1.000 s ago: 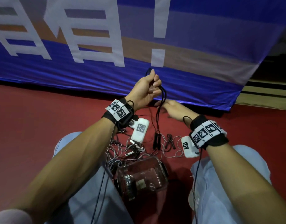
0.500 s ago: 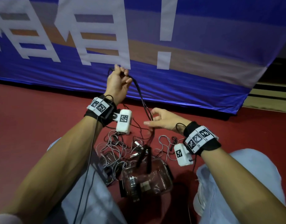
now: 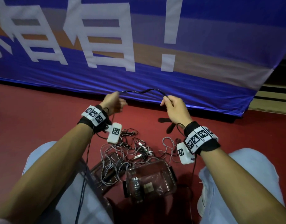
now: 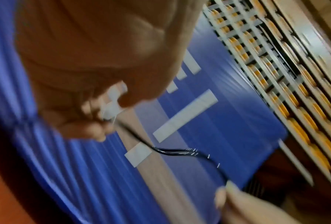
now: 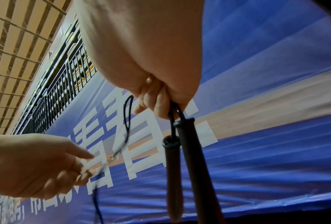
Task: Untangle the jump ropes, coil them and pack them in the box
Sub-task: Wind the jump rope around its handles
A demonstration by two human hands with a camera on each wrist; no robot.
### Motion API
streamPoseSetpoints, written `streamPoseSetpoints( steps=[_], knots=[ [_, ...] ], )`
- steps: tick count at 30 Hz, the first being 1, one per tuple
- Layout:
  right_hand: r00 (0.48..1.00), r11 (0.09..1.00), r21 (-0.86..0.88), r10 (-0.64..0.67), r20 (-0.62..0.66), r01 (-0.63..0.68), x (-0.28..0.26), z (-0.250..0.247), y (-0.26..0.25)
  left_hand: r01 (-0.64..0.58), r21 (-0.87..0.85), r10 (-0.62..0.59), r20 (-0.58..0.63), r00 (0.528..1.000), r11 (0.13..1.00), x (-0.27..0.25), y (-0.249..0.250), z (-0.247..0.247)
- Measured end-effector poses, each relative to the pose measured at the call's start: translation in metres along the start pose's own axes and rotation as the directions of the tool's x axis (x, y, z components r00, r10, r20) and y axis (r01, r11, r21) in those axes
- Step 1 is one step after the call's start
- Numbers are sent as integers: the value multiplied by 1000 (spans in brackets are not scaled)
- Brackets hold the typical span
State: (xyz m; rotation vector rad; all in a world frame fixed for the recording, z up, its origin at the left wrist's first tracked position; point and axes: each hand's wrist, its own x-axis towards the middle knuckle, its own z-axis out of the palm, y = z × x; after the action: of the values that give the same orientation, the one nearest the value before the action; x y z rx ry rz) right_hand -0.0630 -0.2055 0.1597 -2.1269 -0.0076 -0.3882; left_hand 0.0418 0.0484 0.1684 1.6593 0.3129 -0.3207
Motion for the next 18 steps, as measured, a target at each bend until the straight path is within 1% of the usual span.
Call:
streamPoseSetpoints(
  steps=[1, 2, 3, 4, 5, 6, 7, 8, 9, 11, 13, 14, 16, 18],
  knots=[
    [1000, 1000, 1, -4, -24, 5, 1, 0, 0, -28, 215, 23, 25, 999, 976, -6, -3, 3],
    [999, 1000, 0, -13, -36, 13, 2, 0, 0, -100, 426, 101, 21, 995, 899, -11, -8, 5],
    [999, 1000, -7, -20, -35, 20, 3, 1, 0, -186, 602, 223, 13, 975, 776, -12, -12, 8],
    [999, 999, -17, -28, -25, 28, 3, 3, 0, -269, 706, 353, 28, 935, 655, -16, -14, 12],
    [999, 999, -25, -31, -5, 31, 3, 6, 0, -361, 730, 469, 64, 881, 580, -18, -16, 17],
    [999, 999, -24, -34, 22, 35, 1, 9, 0, -463, 699, 551, 118, 826, 544, -24, -15, 23],
    [998, 999, -20, -40, 50, 41, -1, 13, -1, -557, 643, 597, 188, 780, 526, -29, -14, 30],
    [996, 999, -19, -48, 70, 50, -4, 17, -2, -631, 569, 612, 261, 746, 527, -36, -11, 38],
    [995, 998, -18, -55, 84, 57, -7, 19, -6, -680, 507, 610, 330, 720, 529, -42, -9, 45],
    [994, 999, -3, -36, 108, 37, -11, 19, -15, -719, 426, 565, 444, 695, 549, -50, -8, 55],
    [993, 999, 44, 10, 119, -15, -14, 17, -23, -712, 419, 490, 524, 697, 564, -50, -11, 60],
    [994, 998, 56, 10, 113, -16, -15, 15, -24, -700, 424, 452, 549, 703, 574, -52, -12, 62],
    [996, 998, 66, 0, 89, -6, -15, 12, -23, -662, 380, 387, 585, 713, 645, -56, -17, 65],
    [996, 997, 72, 30, 86, -37, -11, 12, -16, -616, 305, 379, 569, 730, 727, -60, -18, 69]
  ],
)
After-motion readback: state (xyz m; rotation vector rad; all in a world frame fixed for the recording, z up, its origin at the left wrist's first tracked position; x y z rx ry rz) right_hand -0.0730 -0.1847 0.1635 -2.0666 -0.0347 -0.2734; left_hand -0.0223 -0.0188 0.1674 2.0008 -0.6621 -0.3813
